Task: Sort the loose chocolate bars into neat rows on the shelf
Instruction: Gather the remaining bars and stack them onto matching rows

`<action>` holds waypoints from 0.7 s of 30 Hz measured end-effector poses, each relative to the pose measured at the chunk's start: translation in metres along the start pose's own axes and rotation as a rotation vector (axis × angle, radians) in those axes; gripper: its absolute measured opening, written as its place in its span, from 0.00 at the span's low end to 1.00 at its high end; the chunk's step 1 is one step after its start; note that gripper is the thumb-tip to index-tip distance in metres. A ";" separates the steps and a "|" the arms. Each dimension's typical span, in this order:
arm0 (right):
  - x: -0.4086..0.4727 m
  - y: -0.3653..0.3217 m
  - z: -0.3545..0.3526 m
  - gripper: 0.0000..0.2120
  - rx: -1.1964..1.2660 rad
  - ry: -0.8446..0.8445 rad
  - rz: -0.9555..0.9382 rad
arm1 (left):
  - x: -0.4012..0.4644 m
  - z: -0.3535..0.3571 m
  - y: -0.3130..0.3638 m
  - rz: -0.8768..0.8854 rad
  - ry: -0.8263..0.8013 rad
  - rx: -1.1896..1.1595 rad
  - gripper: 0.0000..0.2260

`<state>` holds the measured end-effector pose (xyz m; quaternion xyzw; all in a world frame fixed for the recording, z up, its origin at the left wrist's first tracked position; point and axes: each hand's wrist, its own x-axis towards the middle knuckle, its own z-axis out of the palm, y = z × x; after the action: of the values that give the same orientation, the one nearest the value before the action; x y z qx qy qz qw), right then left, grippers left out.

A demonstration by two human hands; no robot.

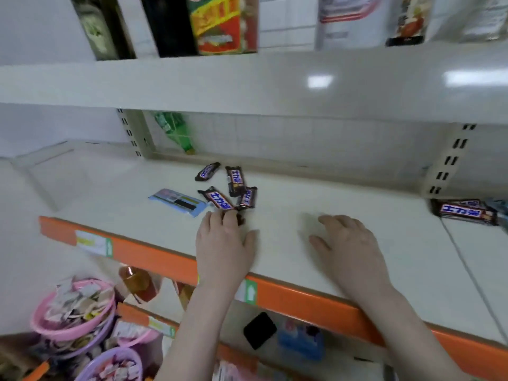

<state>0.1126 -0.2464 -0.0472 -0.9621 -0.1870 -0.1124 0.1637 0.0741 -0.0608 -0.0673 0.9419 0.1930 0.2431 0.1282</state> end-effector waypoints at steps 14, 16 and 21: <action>0.077 -0.129 0.051 0.25 0.183 -0.112 0.190 | 0.097 -0.025 -0.141 0.149 -0.294 0.131 0.37; 0.091 -0.134 0.057 0.30 0.216 -0.165 0.224 | 0.114 -0.025 -0.148 0.202 -0.399 0.160 0.40; 0.112 -0.145 0.061 0.34 0.180 -0.269 0.271 | 0.137 -0.022 -0.155 0.273 -0.572 0.121 0.38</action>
<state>0.1661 -0.0614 -0.0332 -0.9663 -0.0855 0.0572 0.2361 0.1273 0.1395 -0.0450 0.9951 0.0350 -0.0285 0.0875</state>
